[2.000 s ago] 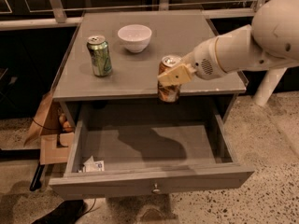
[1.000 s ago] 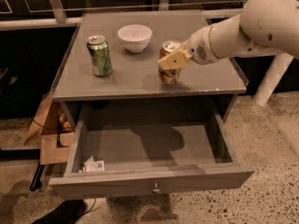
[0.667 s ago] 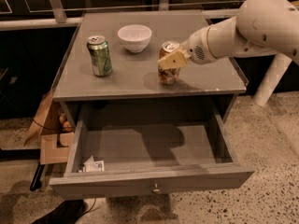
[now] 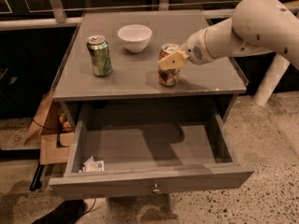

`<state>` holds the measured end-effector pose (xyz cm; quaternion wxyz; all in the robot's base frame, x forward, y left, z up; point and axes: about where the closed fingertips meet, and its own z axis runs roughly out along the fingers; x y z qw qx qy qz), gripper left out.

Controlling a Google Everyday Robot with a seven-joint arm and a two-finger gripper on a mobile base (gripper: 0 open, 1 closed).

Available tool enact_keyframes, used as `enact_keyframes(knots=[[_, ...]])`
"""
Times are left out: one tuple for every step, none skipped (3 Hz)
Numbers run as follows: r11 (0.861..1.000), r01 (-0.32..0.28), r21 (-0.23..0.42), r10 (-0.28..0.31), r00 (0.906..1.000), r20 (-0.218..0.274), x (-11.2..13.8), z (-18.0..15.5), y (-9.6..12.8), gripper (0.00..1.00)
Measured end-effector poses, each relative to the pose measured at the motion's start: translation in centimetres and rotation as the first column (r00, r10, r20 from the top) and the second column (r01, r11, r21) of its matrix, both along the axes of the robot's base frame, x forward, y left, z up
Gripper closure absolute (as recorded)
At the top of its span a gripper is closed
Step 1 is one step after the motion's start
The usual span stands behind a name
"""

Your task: Pick orange can from top drawer and place on counter

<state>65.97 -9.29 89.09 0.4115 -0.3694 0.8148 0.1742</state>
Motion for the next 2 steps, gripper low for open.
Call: enact_keyframes(knots=[[1.0,0.0,0.0,0.0,1.0,0.0,0.0,-0.01,0.0,0.81],[1.0,0.0,0.0,0.0,1.0,0.0,0.0,-0.01,0.01,0.58]])
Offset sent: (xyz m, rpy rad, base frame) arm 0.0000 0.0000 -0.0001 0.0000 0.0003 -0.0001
